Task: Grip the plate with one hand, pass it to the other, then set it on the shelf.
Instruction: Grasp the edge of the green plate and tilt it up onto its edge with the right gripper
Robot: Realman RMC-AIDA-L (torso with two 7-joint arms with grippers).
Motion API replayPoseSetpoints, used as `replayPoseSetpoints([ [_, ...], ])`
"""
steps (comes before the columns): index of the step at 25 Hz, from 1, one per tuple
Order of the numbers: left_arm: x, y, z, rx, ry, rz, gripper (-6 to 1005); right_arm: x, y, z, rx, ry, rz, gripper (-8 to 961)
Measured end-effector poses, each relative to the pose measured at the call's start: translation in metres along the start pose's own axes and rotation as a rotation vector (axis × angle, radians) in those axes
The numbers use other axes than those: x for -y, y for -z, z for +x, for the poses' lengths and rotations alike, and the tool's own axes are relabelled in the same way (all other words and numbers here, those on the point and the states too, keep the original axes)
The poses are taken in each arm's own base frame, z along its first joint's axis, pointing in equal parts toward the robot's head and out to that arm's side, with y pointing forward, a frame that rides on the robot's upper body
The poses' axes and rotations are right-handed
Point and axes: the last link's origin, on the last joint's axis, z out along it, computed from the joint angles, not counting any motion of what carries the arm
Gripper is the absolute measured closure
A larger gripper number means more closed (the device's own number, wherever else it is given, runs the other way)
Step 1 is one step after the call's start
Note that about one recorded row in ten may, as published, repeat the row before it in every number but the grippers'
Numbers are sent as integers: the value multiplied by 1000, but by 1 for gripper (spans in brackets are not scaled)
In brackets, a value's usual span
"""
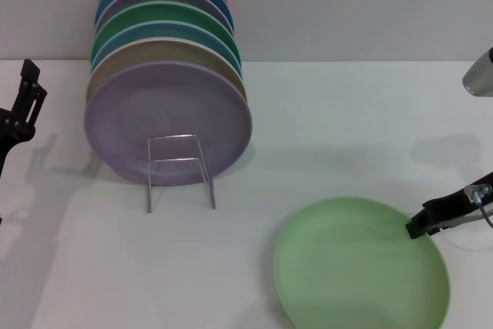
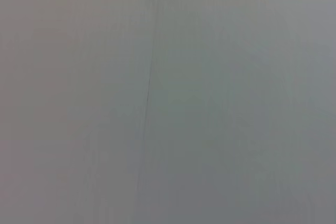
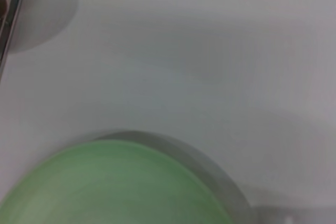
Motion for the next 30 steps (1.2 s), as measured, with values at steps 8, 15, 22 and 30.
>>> replayPoseSetpoints([
  [8, 0, 1, 1, -9, 0, 1, 228, 0, 0, -1, 2, 6, 2, 716],
  [15, 1, 3, 1, -9, -1, 3, 228, 0, -1, -1, -1, 19, -2, 775],
  [22, 1, 4, 1, -9, 0, 5, 228, -1, -2, -3, 11, 35, -1, 838],
  [30, 1, 5, 3, -21, 1, 6, 229, -1, -1, -6, 38, 52, 4, 905],
])
